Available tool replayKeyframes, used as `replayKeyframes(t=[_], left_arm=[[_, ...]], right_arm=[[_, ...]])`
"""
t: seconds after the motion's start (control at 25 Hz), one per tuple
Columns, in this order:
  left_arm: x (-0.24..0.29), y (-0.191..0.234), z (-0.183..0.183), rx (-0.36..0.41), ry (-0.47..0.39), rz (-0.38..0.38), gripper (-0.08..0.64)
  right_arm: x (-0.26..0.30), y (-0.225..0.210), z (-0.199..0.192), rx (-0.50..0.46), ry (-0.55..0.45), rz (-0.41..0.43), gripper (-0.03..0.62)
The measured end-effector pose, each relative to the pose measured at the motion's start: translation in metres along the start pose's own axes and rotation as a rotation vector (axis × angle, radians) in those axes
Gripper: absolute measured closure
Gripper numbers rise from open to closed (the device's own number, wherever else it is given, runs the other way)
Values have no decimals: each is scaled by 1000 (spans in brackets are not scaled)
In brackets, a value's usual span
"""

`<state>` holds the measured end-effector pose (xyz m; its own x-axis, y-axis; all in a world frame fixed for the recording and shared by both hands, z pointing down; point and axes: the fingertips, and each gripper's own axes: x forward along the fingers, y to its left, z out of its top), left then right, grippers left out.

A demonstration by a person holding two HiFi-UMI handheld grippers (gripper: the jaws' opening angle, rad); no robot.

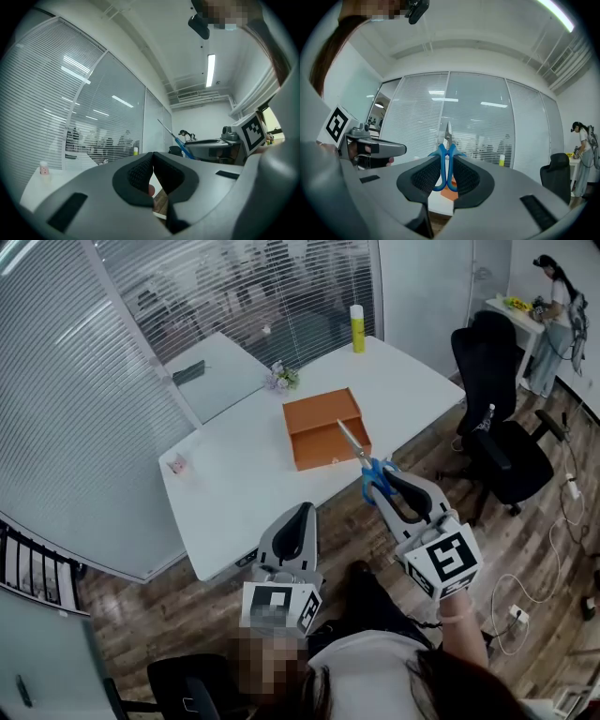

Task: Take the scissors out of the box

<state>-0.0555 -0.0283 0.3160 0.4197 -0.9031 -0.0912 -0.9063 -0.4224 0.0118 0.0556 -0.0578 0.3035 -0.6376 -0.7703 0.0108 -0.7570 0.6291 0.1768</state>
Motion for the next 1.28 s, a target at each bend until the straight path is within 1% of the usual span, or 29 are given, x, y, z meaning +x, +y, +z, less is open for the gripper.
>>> replayKeyframes(t=[0.28,0.48,0.8,1.16,1.28], left_arm=[[1,-11,-3,0,8,-21,541],[1,-16,-4,-2,7,-29,541],[2,-17,-4,-11,3,-41,540],[10,-16,-4,-23,0,-52,541],[15,-18,-5,-25,4,-69,540]], right_arm=[[-15,-3,5,30,-43,-16,482],[-21,-3,10,29,-66,-21,482],[-23,1,13,25,-79,-17,482],[-23,-1,18,52,-102,-13,482],[-23,-3,18,54,-105,-14,482]])
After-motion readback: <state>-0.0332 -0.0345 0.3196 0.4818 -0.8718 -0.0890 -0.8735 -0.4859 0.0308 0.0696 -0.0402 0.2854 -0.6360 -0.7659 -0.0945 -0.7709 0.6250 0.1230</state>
